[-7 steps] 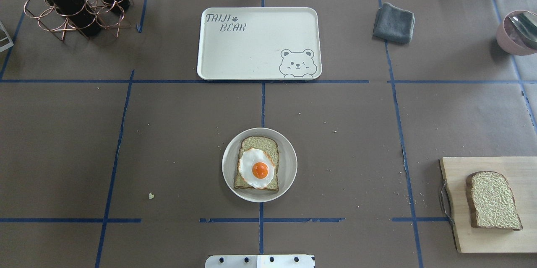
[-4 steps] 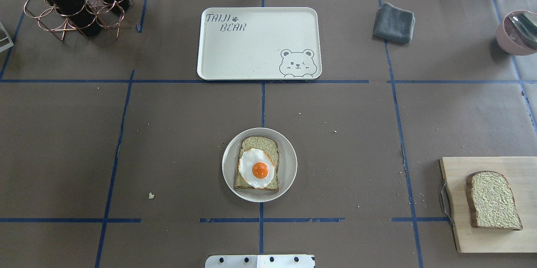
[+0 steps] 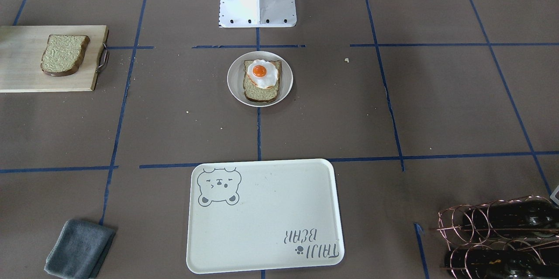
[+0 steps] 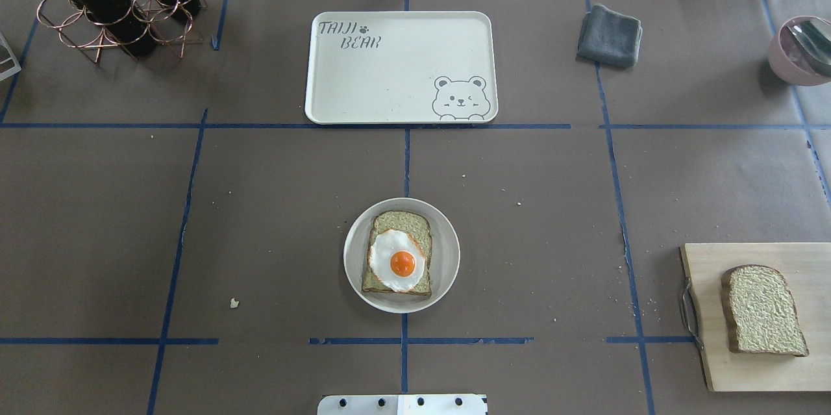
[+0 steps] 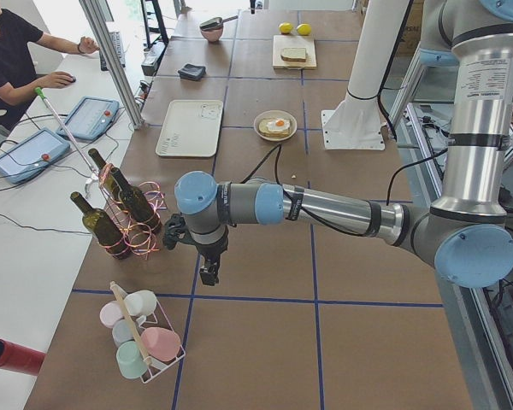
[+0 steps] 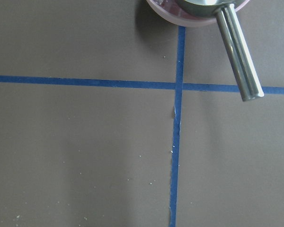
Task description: Make sandwich and place on tray
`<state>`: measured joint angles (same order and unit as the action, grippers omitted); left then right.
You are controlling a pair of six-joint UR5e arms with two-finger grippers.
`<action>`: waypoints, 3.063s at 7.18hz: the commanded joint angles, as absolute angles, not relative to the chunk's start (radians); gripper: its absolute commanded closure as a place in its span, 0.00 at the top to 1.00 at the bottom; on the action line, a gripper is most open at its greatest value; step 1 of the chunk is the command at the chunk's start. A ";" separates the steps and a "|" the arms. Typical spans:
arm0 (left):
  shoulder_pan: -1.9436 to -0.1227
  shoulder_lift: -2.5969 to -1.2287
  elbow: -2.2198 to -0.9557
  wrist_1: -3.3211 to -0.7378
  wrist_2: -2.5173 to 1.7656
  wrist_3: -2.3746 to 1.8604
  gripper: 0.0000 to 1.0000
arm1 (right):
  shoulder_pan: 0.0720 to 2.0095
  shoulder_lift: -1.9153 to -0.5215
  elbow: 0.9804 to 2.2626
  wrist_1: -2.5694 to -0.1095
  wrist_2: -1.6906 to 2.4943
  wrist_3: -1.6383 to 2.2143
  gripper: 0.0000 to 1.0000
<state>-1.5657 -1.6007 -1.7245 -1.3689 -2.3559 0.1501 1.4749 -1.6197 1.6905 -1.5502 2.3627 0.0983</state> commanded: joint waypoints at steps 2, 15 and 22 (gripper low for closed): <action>-1.565 -1.611 -1.707 -1.374 -2.387 0.149 1.00 | 1.468 -1.646 1.703 -1.546 2.528 0.094 1.00; -1.525 -1.608 -1.825 -1.483 -2.384 0.025 1.00 | 0.858 -2.077 1.787 -0.513 2.217 0.980 0.91; -1.525 -1.606 -1.825 -1.483 -2.382 0.025 1.00 | 0.753 -2.071 1.704 -0.365 2.214 1.146 0.51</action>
<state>-1.5248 -1.6064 -1.8254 -1.4838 -2.3811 0.0245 0.7610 -2.0690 1.7056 -0.3657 2.2147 1.1335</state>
